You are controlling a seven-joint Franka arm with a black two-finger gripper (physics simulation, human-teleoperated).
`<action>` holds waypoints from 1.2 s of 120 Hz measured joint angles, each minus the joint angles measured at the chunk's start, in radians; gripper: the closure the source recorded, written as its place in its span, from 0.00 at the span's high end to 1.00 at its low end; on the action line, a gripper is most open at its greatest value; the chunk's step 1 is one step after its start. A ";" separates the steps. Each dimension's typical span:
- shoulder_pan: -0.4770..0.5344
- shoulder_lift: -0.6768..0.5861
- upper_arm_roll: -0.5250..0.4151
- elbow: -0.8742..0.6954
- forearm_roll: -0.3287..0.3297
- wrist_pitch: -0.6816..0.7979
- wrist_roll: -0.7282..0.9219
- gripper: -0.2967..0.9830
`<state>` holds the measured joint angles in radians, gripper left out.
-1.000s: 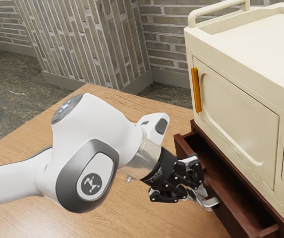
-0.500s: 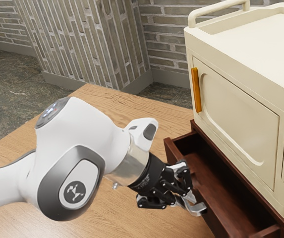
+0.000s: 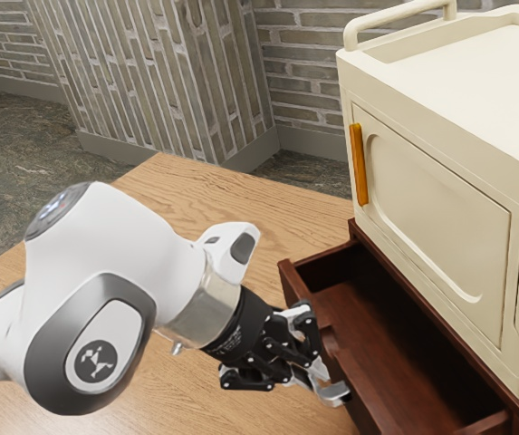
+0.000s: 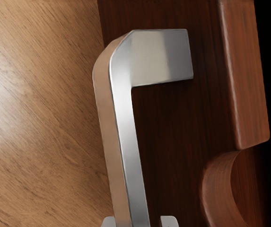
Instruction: Pull the drawer handle with one arm to open the drawer
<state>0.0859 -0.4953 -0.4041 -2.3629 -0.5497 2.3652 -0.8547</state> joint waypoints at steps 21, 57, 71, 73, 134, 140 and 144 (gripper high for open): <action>0.003 -0.038 0.009 -0.030 -0.003 -0.011 0.001 0.23; 0.004 -0.102 0.030 -0.073 -0.004 -0.033 0.004 0.22; 0.005 -0.124 0.033 -0.091 -0.004 -0.042 0.005 0.23; 0.005 -0.128 0.035 -0.094 -0.004 -0.042 0.005 0.23; 0.005 -0.282 0.096 -0.118 -0.006 -0.133 0.011 0.37; 0.005 -0.317 0.141 -0.059 -0.003 -0.197 0.013 0.45; 0.005 -0.329 0.175 -0.008 0.011 -0.255 0.014 0.50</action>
<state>0.0909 -0.8240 -0.2291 -2.3709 -0.5392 2.1105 -0.8406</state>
